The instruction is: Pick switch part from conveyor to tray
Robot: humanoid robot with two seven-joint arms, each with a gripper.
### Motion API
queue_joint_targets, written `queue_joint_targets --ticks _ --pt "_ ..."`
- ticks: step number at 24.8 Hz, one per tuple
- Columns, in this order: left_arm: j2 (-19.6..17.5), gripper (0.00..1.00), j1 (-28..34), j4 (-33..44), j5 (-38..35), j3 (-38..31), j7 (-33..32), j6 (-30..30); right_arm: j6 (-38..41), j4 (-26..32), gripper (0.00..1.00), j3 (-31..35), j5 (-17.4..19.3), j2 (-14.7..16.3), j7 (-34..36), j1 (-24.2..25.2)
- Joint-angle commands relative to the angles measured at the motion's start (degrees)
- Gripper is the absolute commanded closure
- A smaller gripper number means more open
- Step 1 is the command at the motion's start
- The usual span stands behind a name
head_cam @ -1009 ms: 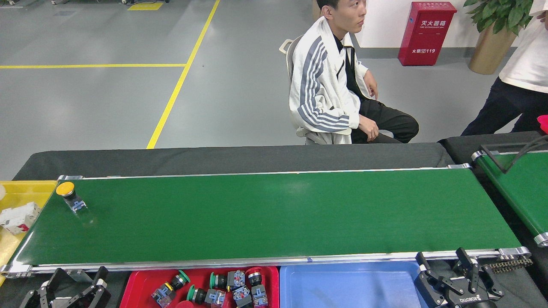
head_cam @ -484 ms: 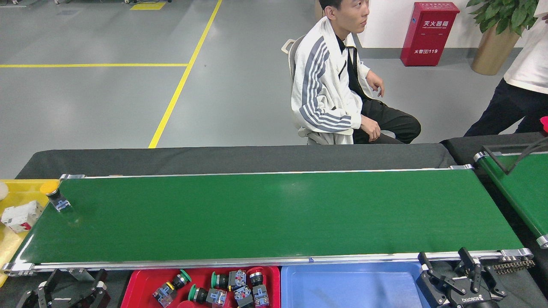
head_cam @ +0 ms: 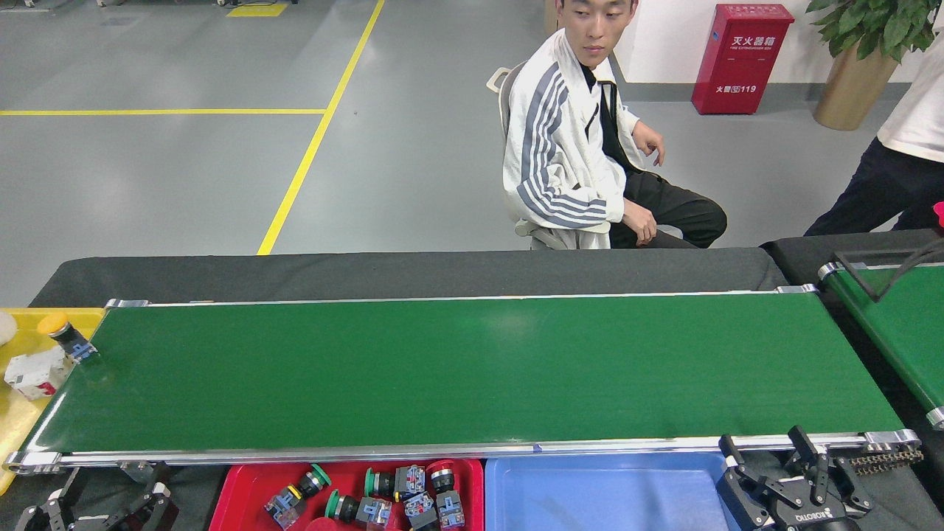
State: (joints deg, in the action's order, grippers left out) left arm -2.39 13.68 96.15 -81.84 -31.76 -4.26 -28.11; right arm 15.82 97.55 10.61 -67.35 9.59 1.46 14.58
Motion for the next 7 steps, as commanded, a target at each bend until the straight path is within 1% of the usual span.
queue_joint_targets --ticks 1,5,7 --pt "-0.42 0.0 -0.06 0.8 0.28 0.29 0.48 -0.19 -0.09 0.8 0.0 0.46 0.2 -0.01 0.03 0.45" --pt "-0.51 0.0 -0.41 0.8 0.28 0.38 0.48 -0.19 -0.09 1.15 0.0 1.52 0.2 -0.1 0.03 1.77" --pt "-0.33 0.0 -0.41 0.8 0.28 0.38 0.48 -0.19 -0.09 2.21 0.0 1.78 0.28 -0.1 0.03 2.38"
